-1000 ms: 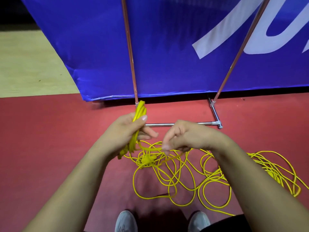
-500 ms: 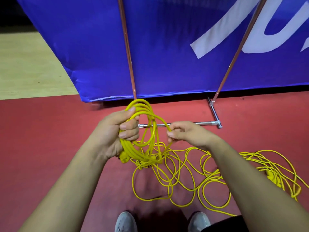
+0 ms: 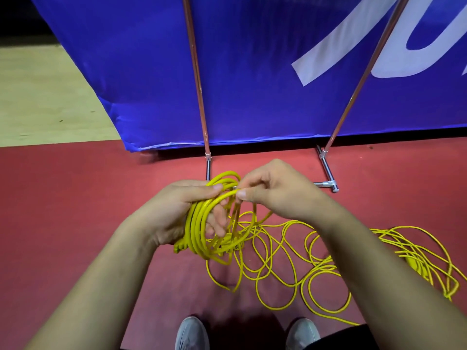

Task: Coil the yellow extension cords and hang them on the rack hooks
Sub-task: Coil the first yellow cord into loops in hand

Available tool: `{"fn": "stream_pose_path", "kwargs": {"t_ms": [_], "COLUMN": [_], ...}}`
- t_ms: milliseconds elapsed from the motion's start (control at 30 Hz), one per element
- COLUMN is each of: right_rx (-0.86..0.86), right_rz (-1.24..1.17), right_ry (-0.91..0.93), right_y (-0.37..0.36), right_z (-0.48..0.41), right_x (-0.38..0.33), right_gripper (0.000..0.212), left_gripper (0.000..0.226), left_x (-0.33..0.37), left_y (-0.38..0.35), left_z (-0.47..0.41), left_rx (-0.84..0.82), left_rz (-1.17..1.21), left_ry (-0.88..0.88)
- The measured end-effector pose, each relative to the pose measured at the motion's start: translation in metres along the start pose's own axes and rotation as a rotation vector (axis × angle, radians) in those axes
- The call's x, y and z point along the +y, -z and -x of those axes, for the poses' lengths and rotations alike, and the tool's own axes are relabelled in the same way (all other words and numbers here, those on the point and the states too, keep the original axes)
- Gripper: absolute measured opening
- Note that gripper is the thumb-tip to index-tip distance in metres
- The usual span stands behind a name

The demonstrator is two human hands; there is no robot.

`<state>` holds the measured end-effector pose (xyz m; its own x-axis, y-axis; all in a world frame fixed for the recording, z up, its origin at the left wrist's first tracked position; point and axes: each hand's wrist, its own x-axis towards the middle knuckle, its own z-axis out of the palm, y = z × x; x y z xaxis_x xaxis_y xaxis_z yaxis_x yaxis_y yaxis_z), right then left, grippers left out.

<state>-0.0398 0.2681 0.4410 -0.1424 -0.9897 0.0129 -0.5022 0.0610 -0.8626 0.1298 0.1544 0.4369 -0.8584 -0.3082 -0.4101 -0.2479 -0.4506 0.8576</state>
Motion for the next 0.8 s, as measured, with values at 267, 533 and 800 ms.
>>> {"fn": "stream_pose_path", "kwargs": {"t_ms": [267,533,800], "right_rx": [-0.173,0.115,0.108], "right_rz": [-0.204,-0.391,-0.079], "right_ry": [-0.083,-0.207,-0.06], "right_y": [-0.002,-0.002,-0.002], "right_z": [-0.004,-0.003,-0.008], "right_x": [0.053,0.096,0.044], "right_gripper": [0.012,0.016,0.012], "left_gripper": [0.029,0.021,0.025], "left_x": [0.008,0.008,0.002], "left_y": [0.004,0.017,0.019], "left_z": [-0.003,-0.001,-0.003], "left_rx": [-0.132,0.089,0.108], "left_rz": [0.276,0.006,-0.006], "left_ry": [-0.098,-0.03,0.009]}}
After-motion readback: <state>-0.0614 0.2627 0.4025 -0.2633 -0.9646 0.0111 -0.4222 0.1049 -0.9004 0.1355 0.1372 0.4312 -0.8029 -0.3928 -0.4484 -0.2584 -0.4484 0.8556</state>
